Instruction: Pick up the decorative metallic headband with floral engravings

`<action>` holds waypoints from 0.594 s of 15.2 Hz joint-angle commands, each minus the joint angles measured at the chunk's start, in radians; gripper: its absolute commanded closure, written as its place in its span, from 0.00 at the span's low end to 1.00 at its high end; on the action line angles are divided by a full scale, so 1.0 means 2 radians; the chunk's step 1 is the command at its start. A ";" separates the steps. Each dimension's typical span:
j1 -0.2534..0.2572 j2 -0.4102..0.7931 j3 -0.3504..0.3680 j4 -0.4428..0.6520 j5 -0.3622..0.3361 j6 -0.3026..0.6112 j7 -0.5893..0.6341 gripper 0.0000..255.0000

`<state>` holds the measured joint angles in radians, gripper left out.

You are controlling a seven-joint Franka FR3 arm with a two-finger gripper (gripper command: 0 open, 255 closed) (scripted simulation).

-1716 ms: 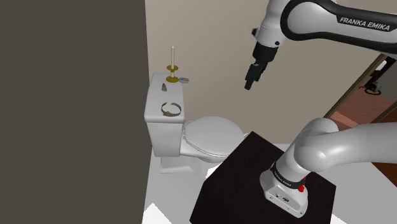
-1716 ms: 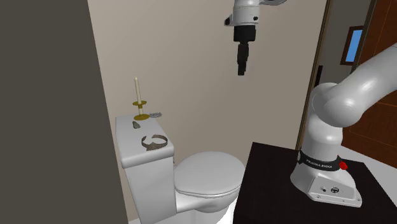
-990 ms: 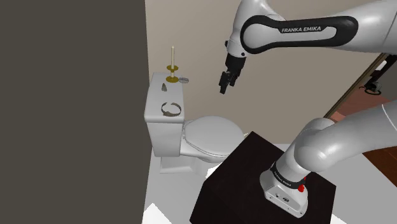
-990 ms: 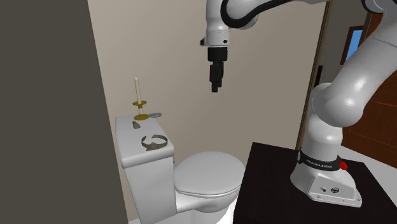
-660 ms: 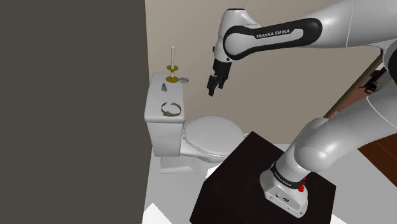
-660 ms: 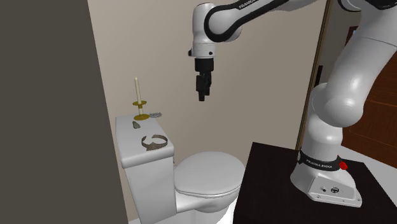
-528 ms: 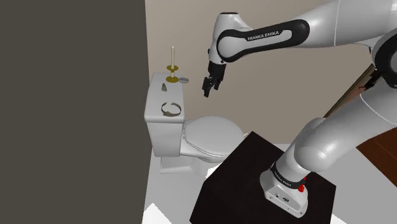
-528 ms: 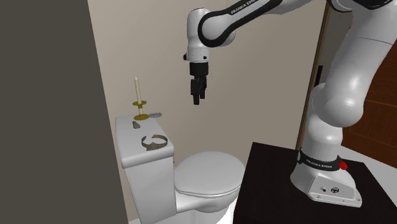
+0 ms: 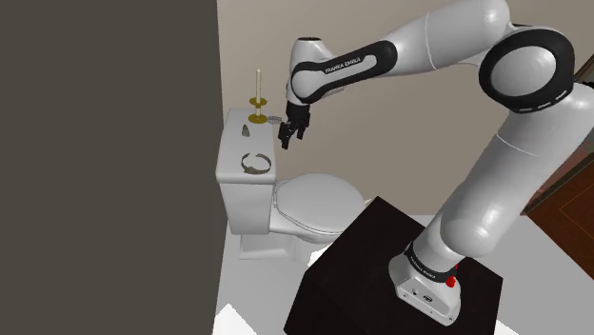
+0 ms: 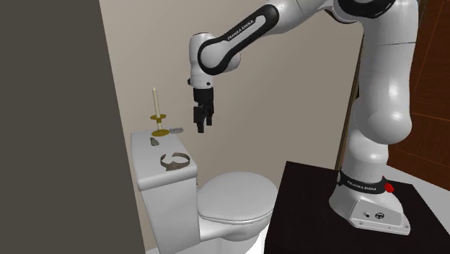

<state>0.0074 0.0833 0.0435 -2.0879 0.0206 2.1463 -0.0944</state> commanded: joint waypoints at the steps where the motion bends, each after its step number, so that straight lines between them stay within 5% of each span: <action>1: 0.001 0.040 0.001 0.029 0.001 0.011 0.000 0.00; 9: 0.006 0.201 0.004 0.181 0.001 0.018 0.000 0.00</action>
<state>0.0175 0.4459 0.0505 -1.7764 0.0234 2.1918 -0.0965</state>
